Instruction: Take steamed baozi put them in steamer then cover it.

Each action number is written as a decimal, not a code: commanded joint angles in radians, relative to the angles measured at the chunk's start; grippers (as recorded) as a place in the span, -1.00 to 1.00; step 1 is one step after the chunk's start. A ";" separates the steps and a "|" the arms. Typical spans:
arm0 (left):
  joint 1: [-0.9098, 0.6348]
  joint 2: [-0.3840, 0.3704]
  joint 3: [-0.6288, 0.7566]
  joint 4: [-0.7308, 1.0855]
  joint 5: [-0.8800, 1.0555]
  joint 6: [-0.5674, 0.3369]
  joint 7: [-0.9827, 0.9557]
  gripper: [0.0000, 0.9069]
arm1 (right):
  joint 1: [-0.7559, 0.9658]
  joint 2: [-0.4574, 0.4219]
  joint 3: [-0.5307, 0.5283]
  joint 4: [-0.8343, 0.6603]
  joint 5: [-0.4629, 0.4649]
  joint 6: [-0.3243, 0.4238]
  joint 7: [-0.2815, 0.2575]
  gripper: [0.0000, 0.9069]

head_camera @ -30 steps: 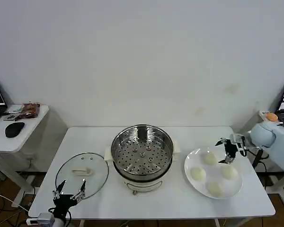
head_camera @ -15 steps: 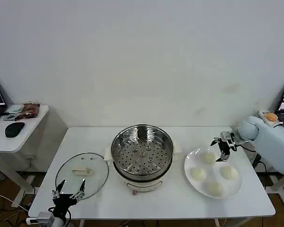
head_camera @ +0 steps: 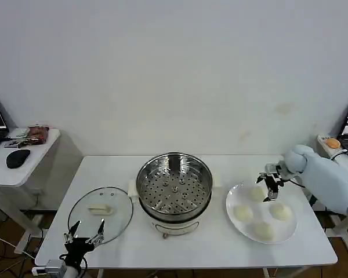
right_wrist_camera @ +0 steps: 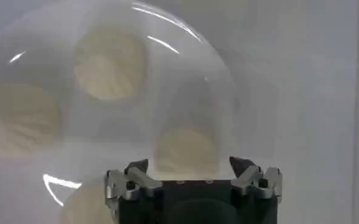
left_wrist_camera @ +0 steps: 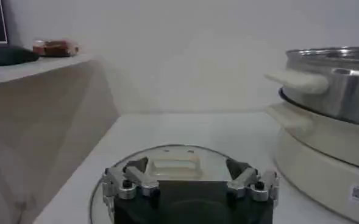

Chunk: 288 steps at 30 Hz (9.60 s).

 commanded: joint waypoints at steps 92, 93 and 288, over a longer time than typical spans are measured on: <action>0.025 -0.003 -0.010 -0.038 -0.022 -0.007 -0.015 1.00 | 0.586 0.287 -0.406 0.253 0.323 0.424 0.069 0.38; 0.027 -0.002 -0.010 -0.039 -0.022 -0.008 -0.015 1.00 | 0.587 0.299 -0.412 0.248 0.318 0.433 0.069 0.38; 0.057 -0.008 -0.017 -0.075 -0.008 -0.012 -0.036 1.00 | 0.290 -0.088 -0.641 0.383 0.359 0.023 0.132 1.00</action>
